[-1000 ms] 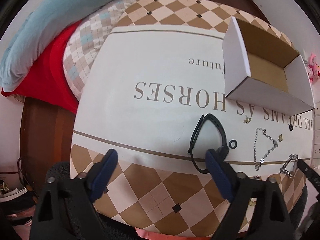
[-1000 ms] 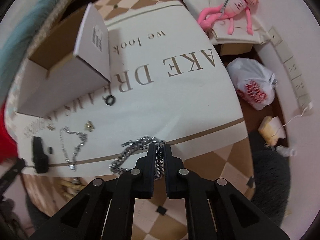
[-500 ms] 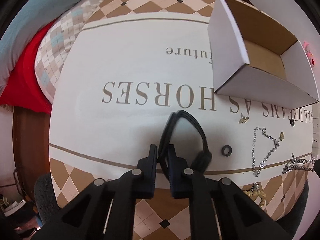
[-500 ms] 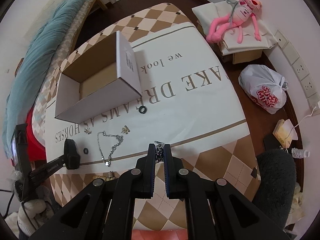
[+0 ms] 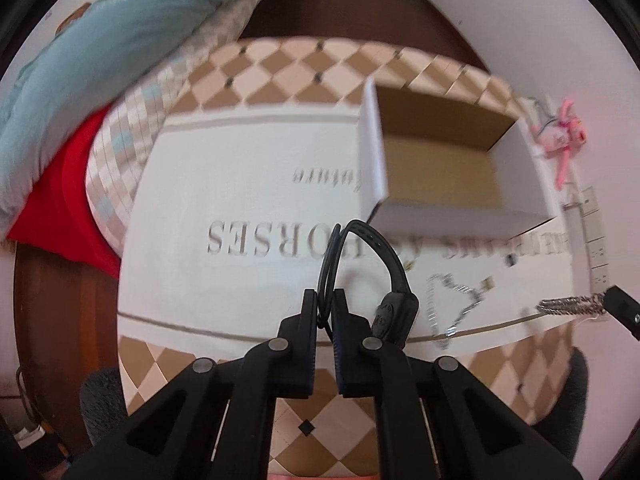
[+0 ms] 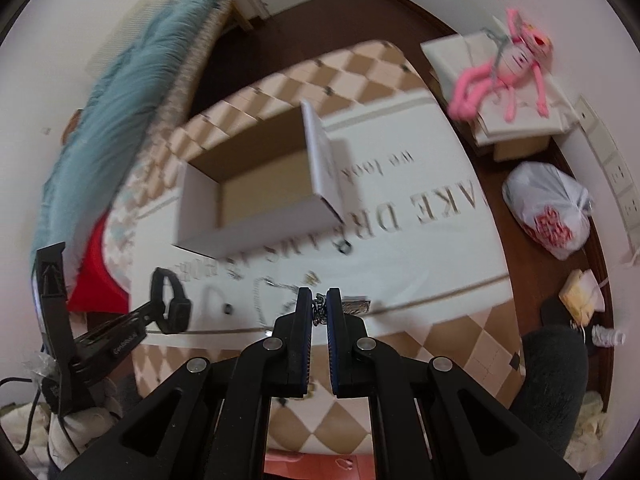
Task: Organize jewelry
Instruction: 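Grasp the black watch band with the left gripper while the right gripper lifts the bracelet, then lower both held items into the white box and open both grippers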
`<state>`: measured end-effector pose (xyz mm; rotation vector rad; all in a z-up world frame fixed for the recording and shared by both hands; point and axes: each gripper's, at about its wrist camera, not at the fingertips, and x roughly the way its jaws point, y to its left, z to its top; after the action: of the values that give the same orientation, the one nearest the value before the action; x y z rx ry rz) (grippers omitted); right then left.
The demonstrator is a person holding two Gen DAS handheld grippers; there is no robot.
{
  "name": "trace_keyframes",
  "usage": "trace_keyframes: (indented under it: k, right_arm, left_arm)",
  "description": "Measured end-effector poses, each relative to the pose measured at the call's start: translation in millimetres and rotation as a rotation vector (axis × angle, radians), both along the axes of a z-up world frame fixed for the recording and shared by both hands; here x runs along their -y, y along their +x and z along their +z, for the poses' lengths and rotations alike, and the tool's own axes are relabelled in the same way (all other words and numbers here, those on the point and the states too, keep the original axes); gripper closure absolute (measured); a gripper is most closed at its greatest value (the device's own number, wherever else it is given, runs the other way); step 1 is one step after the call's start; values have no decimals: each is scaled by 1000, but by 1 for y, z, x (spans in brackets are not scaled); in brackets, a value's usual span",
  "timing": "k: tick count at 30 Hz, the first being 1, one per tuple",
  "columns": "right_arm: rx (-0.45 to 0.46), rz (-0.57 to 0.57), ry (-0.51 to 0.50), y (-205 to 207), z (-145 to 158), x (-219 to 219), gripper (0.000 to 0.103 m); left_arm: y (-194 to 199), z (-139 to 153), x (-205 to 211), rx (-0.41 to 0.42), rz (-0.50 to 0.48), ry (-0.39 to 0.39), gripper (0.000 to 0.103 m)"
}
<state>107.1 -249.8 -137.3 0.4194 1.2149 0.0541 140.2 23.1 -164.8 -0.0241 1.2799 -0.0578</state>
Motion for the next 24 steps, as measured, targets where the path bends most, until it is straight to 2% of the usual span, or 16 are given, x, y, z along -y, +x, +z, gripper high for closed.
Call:
trace_keyframes:
  k: [6, 10, 13, 17, 21, 24]
  right_arm:
    - [117, 63, 27, 22, 61, -7, 96]
    - [156, 119, 1, 57, 83, -14, 96]
    - [134, 140, -24, 87, 75, -19, 99]
    - [74, 150, -36, 121, 49, -21, 99]
    - [34, 160, -35, 145, 28, -25, 99]
    - [25, 172, -37, 160, 21, -28, 100]
  left_arm:
    - [31, 48, 26, 67, -31, -71, 98]
    - [63, 56, 41, 65, -54, -94, 98]
    - [87, 47, 48, 39, -61, -104, 98]
    - [117, 27, 49, -14, -38, -137, 98]
    - [135, 13, 51, -65, -18, -175, 90]
    - [143, 11, 51, -87, 5, -178, 89]
